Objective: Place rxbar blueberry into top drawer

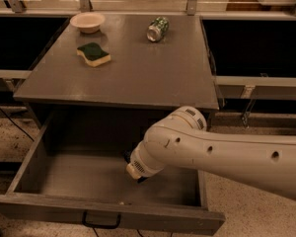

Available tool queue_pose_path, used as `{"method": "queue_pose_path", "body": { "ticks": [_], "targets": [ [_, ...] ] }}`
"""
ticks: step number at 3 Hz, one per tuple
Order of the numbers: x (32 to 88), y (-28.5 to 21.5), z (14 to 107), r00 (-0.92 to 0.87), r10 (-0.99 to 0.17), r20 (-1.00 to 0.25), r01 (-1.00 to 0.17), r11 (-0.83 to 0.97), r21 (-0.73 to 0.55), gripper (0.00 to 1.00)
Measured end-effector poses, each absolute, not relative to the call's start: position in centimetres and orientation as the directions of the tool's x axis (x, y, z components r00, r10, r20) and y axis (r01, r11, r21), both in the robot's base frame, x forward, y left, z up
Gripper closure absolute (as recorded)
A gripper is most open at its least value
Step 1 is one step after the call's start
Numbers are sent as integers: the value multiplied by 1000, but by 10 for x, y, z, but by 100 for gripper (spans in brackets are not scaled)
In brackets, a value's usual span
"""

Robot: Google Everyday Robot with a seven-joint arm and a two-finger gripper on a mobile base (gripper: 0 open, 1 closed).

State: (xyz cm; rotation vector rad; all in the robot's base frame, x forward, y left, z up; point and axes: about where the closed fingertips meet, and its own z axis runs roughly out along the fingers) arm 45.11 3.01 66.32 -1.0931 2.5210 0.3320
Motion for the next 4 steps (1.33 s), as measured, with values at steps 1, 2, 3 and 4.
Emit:
{"method": "queue_pose_path", "body": {
  "ticks": [1,2,3,4],
  "targets": [
    [449,39,652,-622,-671,-404,-756,649,85,100],
    [444,47,639,-608,-696,-382,-777,621,106,100],
    [442,47,637,-608,-697,-381,-778,619,109,100],
    [432,46,630,-608,-702,-371,-781,612,122,100]
  ]
}}
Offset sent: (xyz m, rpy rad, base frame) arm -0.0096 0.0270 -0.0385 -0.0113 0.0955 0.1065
